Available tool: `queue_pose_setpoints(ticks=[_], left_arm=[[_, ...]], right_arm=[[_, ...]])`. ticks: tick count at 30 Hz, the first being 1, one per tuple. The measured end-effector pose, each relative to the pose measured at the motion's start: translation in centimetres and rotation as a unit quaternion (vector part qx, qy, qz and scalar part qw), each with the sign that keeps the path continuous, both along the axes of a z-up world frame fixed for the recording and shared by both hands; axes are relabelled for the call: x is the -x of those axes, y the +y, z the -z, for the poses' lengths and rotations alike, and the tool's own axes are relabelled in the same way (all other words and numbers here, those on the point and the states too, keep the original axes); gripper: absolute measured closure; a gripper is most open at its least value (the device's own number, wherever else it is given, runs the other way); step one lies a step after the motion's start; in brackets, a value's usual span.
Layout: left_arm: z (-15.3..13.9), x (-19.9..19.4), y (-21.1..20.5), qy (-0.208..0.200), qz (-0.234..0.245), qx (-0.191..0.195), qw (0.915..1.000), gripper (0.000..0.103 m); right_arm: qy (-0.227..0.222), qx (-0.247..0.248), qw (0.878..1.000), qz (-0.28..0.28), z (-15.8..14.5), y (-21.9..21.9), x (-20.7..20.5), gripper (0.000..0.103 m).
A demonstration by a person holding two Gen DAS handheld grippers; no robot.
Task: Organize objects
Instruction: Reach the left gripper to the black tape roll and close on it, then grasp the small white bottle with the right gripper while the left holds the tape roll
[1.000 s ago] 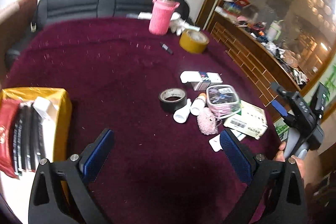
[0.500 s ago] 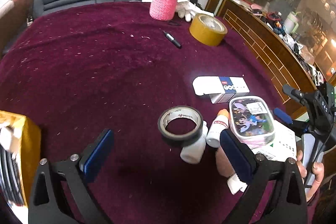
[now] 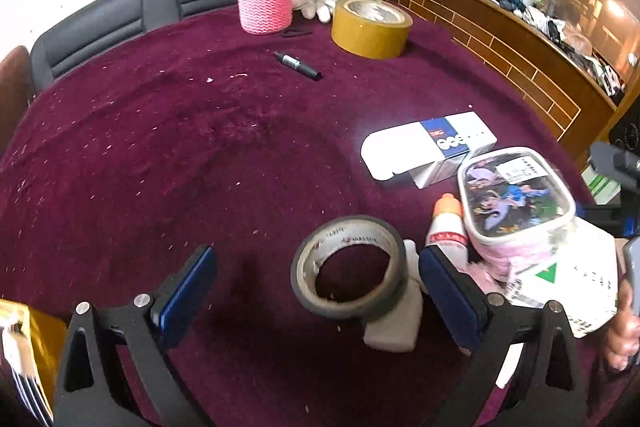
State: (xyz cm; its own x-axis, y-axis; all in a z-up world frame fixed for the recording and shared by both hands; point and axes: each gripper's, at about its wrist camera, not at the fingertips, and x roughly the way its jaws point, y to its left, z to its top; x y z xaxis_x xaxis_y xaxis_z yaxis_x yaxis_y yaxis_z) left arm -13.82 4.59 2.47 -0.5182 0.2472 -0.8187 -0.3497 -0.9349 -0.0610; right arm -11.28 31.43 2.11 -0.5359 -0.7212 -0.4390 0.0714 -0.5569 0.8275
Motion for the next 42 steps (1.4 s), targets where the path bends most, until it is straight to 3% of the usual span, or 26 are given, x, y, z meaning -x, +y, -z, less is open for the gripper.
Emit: queue_pose_setpoints(ticks=[2, 3, 6, 11, 15, 21, 25, 28, 31, 33, 37, 42], left_arm=[[0.5, 0.8, 0.3, -0.009, 0.004, -0.004, 0.9999, 0.004], [0.8, 1.1, 0.5, -0.019, 0.01, -0.011, 0.9997, 0.009], [0.8, 1.0, 0.8, -0.029, 0.014, -0.041, 0.9986, 0.044], [0.5, -1.3, 0.8, -0.026, 0.017, -0.02, 0.9993, 0.044], [-1.0, -4.9, -1.8, 0.0, -0.004, -0.001, 1.0, 0.044], [-2.9, -11.1, -6.6, 0.022, -0.05, -0.02, 0.9983, 0.044], [-3.3, -13.8, -9.0, 0.03, -0.075, -0.04, 0.9959, 0.044], [-3.6, -15.5, -10.5, 0.034, -0.085, -0.061, 0.994, 0.044], [-3.8, -16.7, -11.1, 0.041, -0.088, -0.066, 0.9931, 0.044], [-4.0, -17.4, -11.5, 0.045, -0.089, -0.075, 0.9922, 0.044], [-4.4, -19.4, -12.4, 0.057, -0.09, -0.092, 0.99, 0.044], [-4.4, -20.8, -14.0, 0.057, -0.093, -0.122, 0.9865, 0.044]], right_arm=[[-0.006, 0.0, 1.0, 0.021, 0.3, 0.7, -0.2, 0.005], [-0.011, -0.002, 0.999, 0.031, 0.5, 1.2, -0.1, 0.005], [-0.023, 0.014, 0.999, 0.043, 0.9, 2.2, -0.2, 0.006], [-0.022, 0.019, 0.998, 0.047, 0.8, 2.9, -0.4, 0.006], [-0.022, 0.01, 0.999, 0.046, 0.7, 2.7, -0.6, 0.006], [-0.018, 0.0, 0.998, 0.054, 0.5, 2.6, -0.8, 0.006], [-0.003, -0.055, 0.995, 0.086, -0.7, 2.6, -1.6, 0.006], [0.04, -0.137, 0.98, 0.141, -4.3, 2.3, -4.2, 0.005], [0.092, -0.153, 0.979, 0.094, -7.7, -1.4, -7.0, 0.005], [0.096, -0.163, 0.982, 0.02, -8.6, -5.6, -7.6, 0.005], [0.039, -0.155, 0.985, -0.069, -6.3, -12.6, -7.4, 0.005], [-0.015, -0.213, 0.974, -0.074, -3.2, -17.3, -6.3, 0.005]])
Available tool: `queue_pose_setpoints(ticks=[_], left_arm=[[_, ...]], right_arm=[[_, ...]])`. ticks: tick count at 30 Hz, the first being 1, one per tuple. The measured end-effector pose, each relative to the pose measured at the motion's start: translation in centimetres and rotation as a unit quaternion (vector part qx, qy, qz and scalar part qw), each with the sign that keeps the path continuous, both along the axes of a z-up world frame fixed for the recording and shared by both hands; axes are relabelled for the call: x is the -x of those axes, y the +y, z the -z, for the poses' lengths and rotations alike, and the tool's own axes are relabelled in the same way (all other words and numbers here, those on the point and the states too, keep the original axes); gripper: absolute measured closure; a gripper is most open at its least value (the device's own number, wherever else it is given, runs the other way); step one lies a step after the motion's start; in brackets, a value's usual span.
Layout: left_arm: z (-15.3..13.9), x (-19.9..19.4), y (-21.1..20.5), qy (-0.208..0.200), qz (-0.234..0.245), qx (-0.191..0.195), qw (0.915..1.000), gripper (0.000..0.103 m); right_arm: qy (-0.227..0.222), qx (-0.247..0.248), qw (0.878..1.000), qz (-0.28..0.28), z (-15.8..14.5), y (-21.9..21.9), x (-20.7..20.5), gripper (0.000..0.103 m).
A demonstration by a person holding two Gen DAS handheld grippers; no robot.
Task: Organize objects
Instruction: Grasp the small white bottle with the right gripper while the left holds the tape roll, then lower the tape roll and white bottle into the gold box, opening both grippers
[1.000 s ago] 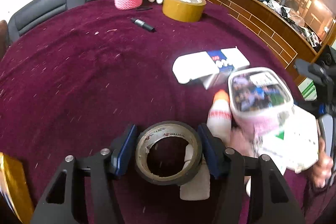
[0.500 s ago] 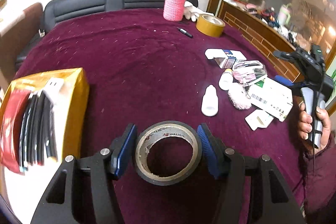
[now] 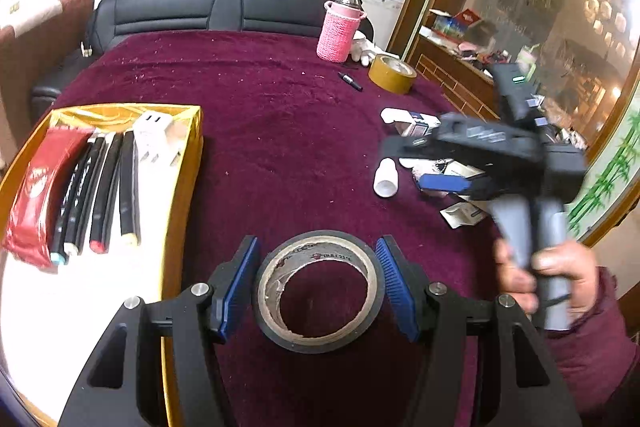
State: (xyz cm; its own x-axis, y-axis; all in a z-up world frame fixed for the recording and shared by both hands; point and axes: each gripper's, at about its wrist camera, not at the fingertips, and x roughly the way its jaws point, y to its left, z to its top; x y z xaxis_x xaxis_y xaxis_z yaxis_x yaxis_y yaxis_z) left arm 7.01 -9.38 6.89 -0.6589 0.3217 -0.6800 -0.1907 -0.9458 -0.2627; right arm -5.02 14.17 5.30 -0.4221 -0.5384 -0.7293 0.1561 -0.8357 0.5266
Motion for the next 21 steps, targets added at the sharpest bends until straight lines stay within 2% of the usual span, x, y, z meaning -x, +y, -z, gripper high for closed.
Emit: queue_pose_setpoints(ticks=[4, 5, 7, 8, 9, 11, 16, 21], left_arm=[[0.4, -0.2, -1.4, 0.0, -0.005, -0.027, 0.9996, 0.044], [0.4, -0.2, -1.8, 0.001, -0.006, -0.034, 0.9994, 0.044], [0.5, -0.3, -2.4, 0.001, -0.008, -0.046, 0.9989, 0.044], [0.5, -0.4, -2.8, 0.003, -0.009, -0.049, 0.9988, 0.044], [0.4, -0.6, -3.2, 0.006, -0.012, -0.05, 0.9987, 0.044], [0.3, -0.8, -3.8, 0.011, -0.015, -0.052, 0.9985, 0.044], [0.1, -1.5, -5.8, 0.018, -0.036, -0.064, 0.9971, 0.044], [-0.3, -2.5, -7.2, 0.025, -0.056, -0.073, 0.9955, 0.044]], right_arm=[[-0.001, -0.077, 0.997, 0.023, 1.2, -1.8, 0.9, 0.008], [0.0, -0.097, 0.995, 0.028, 1.3, -2.2, 1.8, 0.014], [0.009, -0.149, 0.988, 0.039, 1.7, -3.1, 2.6, 0.032], [0.011, -0.171, 0.984, 0.041, 1.8, -3.5, 2.8, 0.05], [0.013, -0.199, 0.979, 0.047, 2.0, -3.9, 2.8, 0.062], [0.021, -0.222, 0.974, 0.051, 1.9, -4.7, 2.8, 0.074], [0.026, -0.209, 0.976, 0.05, 2.0, -4.3, 1.8, 0.075], [0.027, -0.144, 0.988, 0.042, 1.6, -3.8, 0.0, 0.075]])
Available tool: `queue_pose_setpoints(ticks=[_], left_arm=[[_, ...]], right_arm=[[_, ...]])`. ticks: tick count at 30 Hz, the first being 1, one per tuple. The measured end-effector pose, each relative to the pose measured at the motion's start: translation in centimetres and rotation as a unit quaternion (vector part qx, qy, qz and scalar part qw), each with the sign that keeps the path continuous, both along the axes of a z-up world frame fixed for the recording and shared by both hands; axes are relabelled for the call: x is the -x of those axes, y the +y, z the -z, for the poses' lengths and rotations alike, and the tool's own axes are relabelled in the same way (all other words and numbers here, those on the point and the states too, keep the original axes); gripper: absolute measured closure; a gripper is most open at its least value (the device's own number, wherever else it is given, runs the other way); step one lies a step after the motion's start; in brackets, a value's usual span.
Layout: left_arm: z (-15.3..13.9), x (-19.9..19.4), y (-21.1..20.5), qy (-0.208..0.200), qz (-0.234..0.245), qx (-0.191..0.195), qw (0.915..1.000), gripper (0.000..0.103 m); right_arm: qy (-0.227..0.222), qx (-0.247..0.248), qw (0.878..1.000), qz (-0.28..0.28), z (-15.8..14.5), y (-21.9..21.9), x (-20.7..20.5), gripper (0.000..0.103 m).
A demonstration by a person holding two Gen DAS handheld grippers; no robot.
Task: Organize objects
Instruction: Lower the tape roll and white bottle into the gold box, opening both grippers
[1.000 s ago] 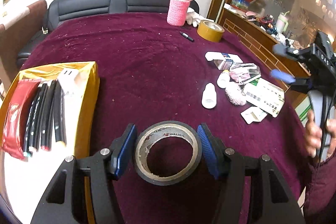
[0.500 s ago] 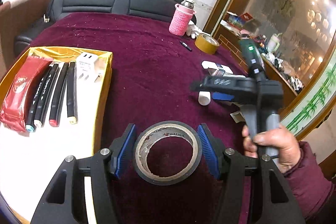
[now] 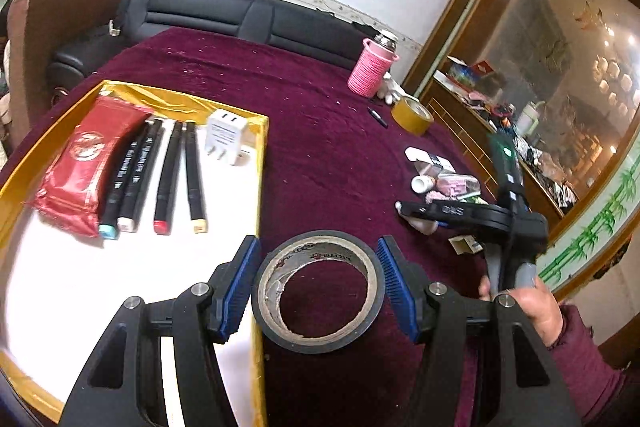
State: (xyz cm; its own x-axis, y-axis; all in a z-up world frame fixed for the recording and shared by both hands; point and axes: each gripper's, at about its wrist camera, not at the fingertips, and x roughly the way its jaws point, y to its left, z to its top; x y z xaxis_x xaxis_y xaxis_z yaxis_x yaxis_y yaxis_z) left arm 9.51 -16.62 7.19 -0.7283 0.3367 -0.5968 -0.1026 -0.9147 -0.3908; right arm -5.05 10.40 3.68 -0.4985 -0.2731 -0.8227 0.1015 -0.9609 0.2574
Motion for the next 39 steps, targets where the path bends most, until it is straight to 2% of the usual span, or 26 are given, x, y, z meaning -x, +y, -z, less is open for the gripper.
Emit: queue_pose_setpoints(ticks=[8, 12, 18, 22, 29, 34, 39], left_arm=[[-0.9, -1.7, -3.5, 0.005, -0.043, -0.012, 0.999, 0.044], [-1.2, -2.7, -5.6, 0.007, -0.073, -0.004, 0.9973, 0.044], [-0.6, -3.3, -7.8, -0.005, -0.106, 0.015, 0.9943, 0.044], [0.4, -2.8, -8.4, -0.019, -0.105, 0.024, 0.994, 0.044], [1.9, -1.0, -8.1, -0.049, -0.095, 0.043, 0.9934, 0.044], [2.6, 0.1, -7.9, -0.062, -0.092, 0.05, 0.9926, 0.044], [3.5, 0.7, -8.0, -0.072, -0.086, 0.047, 0.9926, 0.044]], right_arm=[[0.012, 0.085, 0.996, -0.036, -2.4, -0.9, -2.7, 0.074], [0.006, 0.136, 0.989, -0.06, -3.6, -2.4, -3.8, 0.074], [-0.009, 0.182, 0.977, -0.114, -4.8, -6.4, -5.1, 0.074], [-0.028, 0.199, 0.967, -0.154, -5.0, -10.4, -5.6, 0.074], [-0.028, 0.156, 0.967, -0.197, -5.1, -17.8, -5.4, 0.074], [-0.015, 0.089, 0.975, -0.204, -4.6, -21.9, -3.8, 0.074], [-0.003, 0.019, 0.98, -0.197, -3.4, -24.2, -2.2, 0.074]])
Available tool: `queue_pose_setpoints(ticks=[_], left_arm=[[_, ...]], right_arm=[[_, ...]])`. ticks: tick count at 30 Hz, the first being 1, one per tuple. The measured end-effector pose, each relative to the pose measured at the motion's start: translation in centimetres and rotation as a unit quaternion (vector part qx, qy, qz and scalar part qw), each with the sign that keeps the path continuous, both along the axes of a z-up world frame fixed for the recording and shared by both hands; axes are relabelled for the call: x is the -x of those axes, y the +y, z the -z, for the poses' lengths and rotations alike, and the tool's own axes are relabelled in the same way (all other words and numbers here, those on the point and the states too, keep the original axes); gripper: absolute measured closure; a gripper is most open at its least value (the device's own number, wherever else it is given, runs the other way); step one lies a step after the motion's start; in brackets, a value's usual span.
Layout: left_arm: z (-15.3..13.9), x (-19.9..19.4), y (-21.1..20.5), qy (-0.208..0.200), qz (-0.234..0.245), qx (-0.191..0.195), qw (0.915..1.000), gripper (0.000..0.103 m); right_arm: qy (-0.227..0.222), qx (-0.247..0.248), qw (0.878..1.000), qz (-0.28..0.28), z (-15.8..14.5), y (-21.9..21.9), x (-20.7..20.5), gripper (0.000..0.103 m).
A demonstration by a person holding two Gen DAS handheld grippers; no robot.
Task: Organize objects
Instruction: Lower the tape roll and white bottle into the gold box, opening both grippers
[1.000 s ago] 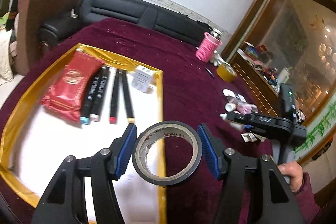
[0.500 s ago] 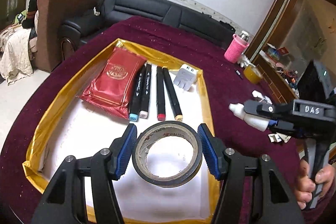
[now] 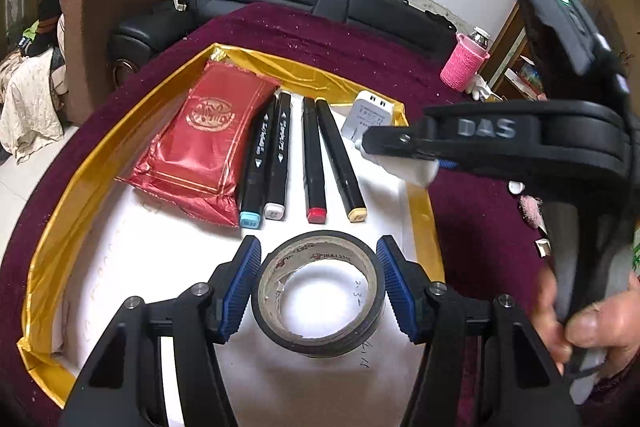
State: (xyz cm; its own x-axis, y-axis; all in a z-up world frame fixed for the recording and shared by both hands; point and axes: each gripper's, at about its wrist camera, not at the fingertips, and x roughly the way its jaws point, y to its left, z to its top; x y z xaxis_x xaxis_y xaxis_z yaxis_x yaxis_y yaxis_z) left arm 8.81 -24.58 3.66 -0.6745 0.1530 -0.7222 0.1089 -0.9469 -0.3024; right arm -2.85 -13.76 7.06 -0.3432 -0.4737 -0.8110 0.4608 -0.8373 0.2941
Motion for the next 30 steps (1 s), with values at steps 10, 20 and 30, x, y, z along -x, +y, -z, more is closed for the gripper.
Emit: queue_pose_setpoints(ticks=[10, 20, 30], left_arm=[[0.5, 0.1, 0.1, -0.009, 0.0, 0.008, 0.9999, 0.044], [0.4, -0.1, -0.7, -0.002, -0.012, -0.021, 0.9997, 0.022], [-0.9, -1.3, -1.2, 0.006, -0.032, -0.037, 0.9988, 0.013]], right_arm=[[0.007, -0.067, 0.998, 0.016, 2.4, -1.2, 1.7, 0.074], [0.016, -0.082, 0.996, 0.019, 2.7, -1.6, 1.8, 0.071], [0.061, -0.026, 0.997, 0.025, -0.6, 0.5, -1.2, 0.026]])
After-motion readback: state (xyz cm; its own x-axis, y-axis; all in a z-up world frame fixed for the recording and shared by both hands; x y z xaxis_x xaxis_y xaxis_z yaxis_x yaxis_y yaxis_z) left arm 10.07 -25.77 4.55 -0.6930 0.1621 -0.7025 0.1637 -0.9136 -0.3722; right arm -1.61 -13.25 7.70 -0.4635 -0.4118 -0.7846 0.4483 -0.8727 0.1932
